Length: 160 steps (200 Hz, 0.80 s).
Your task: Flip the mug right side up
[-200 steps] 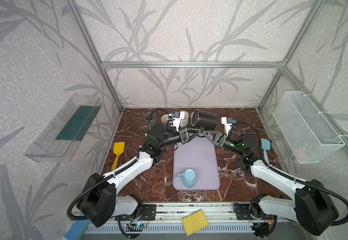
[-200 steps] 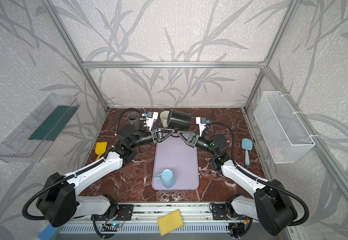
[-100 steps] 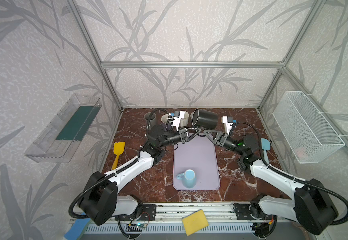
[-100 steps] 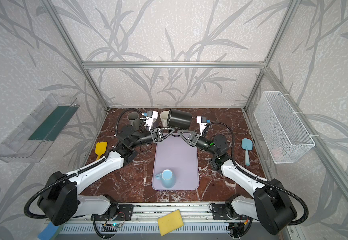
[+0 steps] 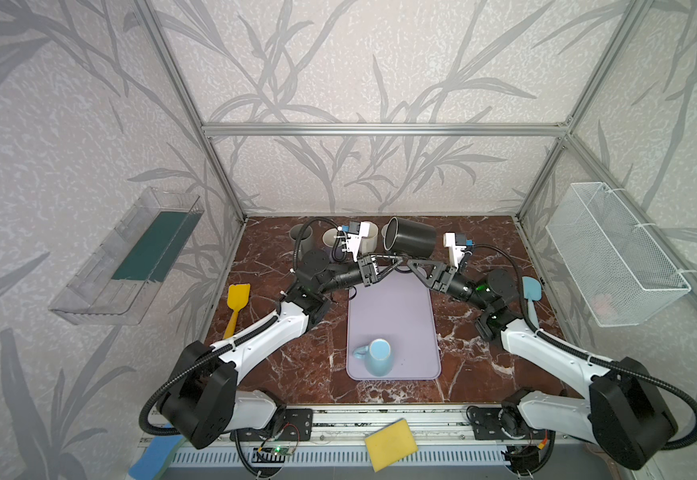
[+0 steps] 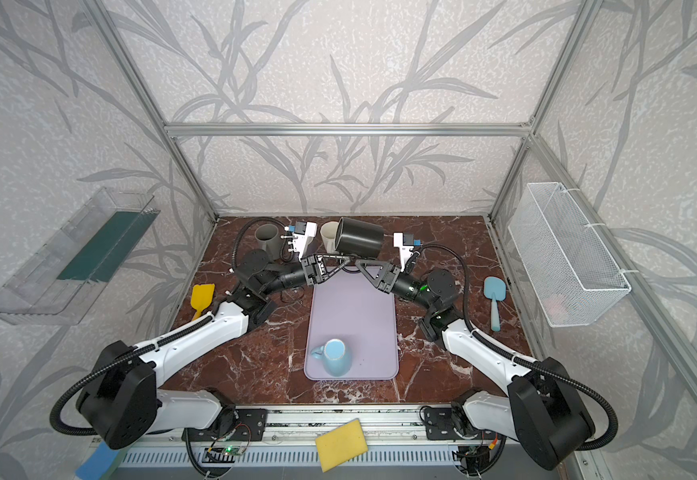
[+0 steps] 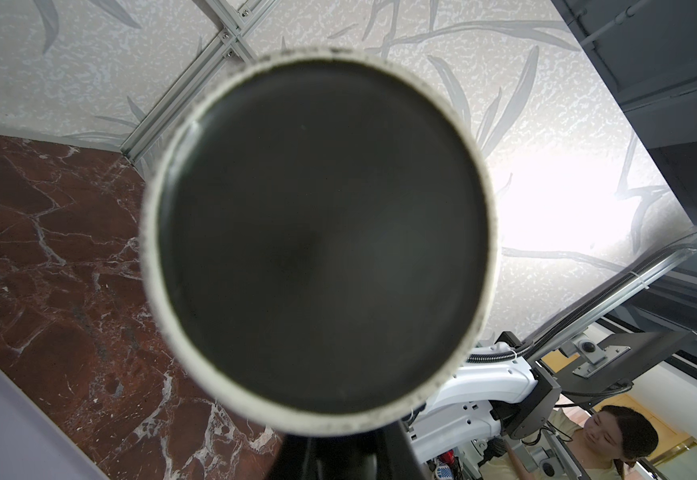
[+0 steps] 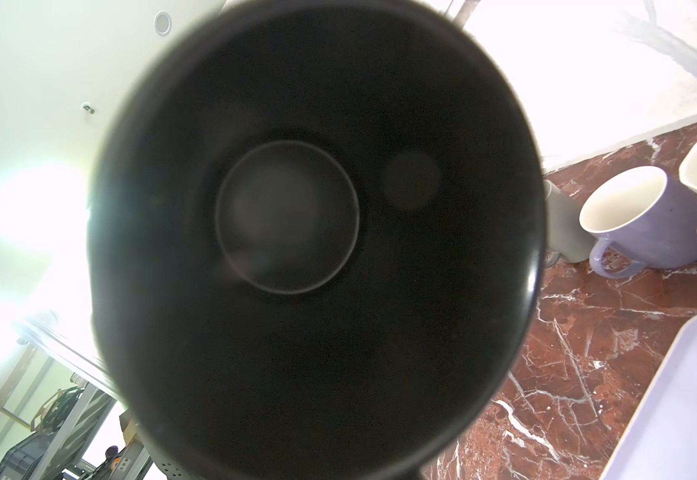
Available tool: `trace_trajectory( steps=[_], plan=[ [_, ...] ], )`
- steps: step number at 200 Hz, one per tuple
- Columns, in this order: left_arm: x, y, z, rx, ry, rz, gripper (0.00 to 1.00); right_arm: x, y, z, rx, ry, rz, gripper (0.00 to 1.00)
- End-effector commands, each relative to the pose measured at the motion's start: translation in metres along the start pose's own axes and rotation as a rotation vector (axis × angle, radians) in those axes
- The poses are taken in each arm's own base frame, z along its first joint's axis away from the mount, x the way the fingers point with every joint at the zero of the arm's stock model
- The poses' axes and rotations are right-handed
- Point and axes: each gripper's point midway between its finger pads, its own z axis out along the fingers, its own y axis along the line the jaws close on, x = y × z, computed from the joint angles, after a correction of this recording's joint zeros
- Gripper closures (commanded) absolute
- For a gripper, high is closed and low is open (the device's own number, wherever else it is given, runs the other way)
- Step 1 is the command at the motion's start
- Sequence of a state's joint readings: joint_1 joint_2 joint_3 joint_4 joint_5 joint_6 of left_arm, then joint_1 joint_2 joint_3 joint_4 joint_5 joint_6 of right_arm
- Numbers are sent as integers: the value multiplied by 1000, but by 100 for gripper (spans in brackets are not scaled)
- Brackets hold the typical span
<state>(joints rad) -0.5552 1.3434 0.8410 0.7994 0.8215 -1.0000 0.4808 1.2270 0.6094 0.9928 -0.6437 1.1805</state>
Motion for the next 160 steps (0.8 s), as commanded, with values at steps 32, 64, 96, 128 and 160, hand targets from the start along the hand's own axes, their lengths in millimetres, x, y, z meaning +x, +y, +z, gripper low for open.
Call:
trace_trajectory(
  steps=[32,64,96,128,160],
  plan=[
    [-13,-32,-1,122,-29,76,100,-13,36,-2,-66,-44,-79,93],
    [-15,-36,1,153,-36,65,100,-15,38,-2,-65,-47,-88,84],
    [-15,-37,2,168,-35,55,100,-15,35,-1,-63,-49,-84,81],
    [-14,-38,2,177,-31,50,100,-16,35,1,-68,-51,-82,77],
    [-11,-37,4,187,-27,41,100,-17,34,3,-69,-55,-77,75]
  ],
)
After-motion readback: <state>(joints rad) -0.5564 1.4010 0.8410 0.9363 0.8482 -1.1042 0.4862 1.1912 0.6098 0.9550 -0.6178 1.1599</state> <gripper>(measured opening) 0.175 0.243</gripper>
